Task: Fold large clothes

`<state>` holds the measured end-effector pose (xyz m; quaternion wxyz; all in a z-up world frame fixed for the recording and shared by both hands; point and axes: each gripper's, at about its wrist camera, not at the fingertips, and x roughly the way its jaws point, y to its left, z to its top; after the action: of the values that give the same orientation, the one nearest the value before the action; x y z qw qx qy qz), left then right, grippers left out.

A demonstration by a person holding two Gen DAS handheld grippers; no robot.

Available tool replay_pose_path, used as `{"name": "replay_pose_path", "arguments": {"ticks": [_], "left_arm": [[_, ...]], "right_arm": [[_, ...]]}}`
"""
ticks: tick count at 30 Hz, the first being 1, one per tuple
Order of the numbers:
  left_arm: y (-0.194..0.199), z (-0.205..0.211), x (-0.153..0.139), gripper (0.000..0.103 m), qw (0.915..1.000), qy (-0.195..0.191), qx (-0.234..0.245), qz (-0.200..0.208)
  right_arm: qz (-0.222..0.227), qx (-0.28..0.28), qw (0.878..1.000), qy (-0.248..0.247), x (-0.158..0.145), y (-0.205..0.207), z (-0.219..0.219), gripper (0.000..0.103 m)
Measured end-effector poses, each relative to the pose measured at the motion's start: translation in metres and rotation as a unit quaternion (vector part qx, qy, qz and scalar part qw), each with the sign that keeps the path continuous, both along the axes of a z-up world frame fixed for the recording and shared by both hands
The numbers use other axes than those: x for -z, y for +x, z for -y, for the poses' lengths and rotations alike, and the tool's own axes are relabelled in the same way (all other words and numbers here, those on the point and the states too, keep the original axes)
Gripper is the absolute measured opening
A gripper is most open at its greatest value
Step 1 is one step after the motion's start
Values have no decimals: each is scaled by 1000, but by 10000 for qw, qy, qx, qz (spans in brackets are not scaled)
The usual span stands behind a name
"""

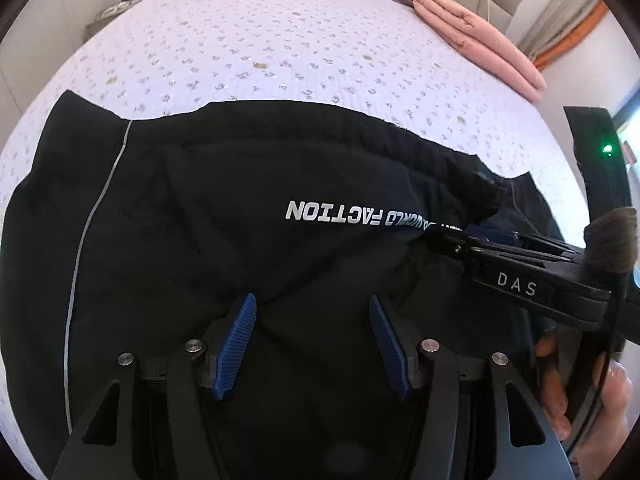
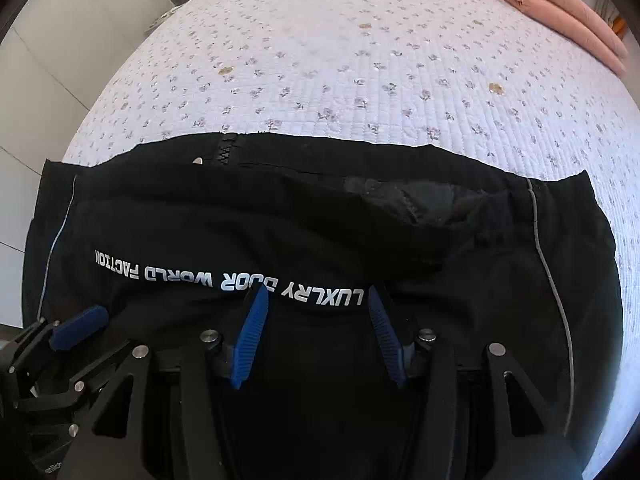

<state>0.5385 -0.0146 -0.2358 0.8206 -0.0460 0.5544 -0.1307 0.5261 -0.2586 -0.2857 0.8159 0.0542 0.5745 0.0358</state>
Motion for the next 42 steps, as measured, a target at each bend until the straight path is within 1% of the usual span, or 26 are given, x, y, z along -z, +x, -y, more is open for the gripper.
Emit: {"name": "replay_pose_path", "arguments": {"ticks": [1, 3, 4, 6, 8, 9, 10, 11, 13, 15, 16, 18, 21, 24, 25, 28, 30, 34, 36, 39, 41, 42], "left_arm": [[-1, 2, 2, 61, 10000, 20, 18, 14], [0, 4, 2, 61, 10000, 55, 76, 27], [2, 12, 2, 61, 9999, 52, 103, 29], [-1, 10, -8, 61, 9997, -71, 205, 78], [-7, 13, -21, 61, 9993, -211, 265, 127], [-15, 6, -28, 61, 9991, -278, 272, 181], [-22, 2, -33, 61, 9990, -284, 257, 214], [-30, -6, -39, 61, 9990, -293, 236, 243], [-45, -25, -48, 62, 9991, -297, 129, 283], [-60, -50, -57, 64, 9992, -221, -69, 315], [-64, -60, -56, 66, 9992, -147, -184, 316], [-70, -87, -54, 67, 9987, -18, -434, 274], [-70, -120, -45, 67, 9967, -20, -798, 110], [-64, -148, -33, 67, 9936, -341, -1071, -122], [-61, -155, -26, 67, 9925, -481, -1097, -229], [-47, -164, -12, 69, 9898, -725, -1107, -523], [-39, -170, -5, 71, 9888, -748, -1128, -627], [-29, -177, 16, 74, 9855, -1046, -987, -897], [-23, -175, 28, 76, 9837, -1201, -831, -1047], [-17, -173, 41, 77, 9814, -1391, -675, -1141], [-15, -176, 48, 78, 9779, -1598, -629, -1196], [-13, -178, 53, 78, 9747, -1758, -585, -1250]], "right_arm": [[25, -20, 10000, -30, 6, -5, -14, 55], [59, -49, 10000, -39, 6, -6, -13, 55], [91, -72, 9999, 11, 2, -7, -17, 55], [162, -85, 9996, 198, -7, -15, -12, 55], [325, -21, 9982, 499, -27, -36, 1, 56], [481, 22, 9968, 642, -39, -53, 10, 58], [570, 57, 9960, 679, -47, -64, 16, 64], [687, 93, 9952, 686, -57, -81, 24, 72], [796, 162, 9951, 568, -67, -109, 39, 77], [763, 299, 9959, 386, -71, -134, 53, 77], [717, 410, 9960, 327, -71, -148, 63, 77], [588, 597, 9961, 260, -65, -164, 85, 78], [250, 880, 9955, 255, -45, -182, 118, 78], [76, 1030, 9937, 444, -27, -186, 141, 79], [38, 1065, 9927, 558, -22, -188, 146, 82], [-57, 1174, 9885, 952, -8, -194, 171, 90], [-105, 1180, 9871, 1080, -3, -195, 178, 94], [-221, 1092, 9860, 1244, 8, -189, 186, 102], [-245, 982, 9855, 1365, 12, -186, 189, 102], [-339, 856, 9831, 1585, 20, -180, 195, 103], [-387, 811, 9809, 1726, 23, -181, 202, 103], [-398, 782, 9801, 1780, 25, -179, 203, 103]]}}
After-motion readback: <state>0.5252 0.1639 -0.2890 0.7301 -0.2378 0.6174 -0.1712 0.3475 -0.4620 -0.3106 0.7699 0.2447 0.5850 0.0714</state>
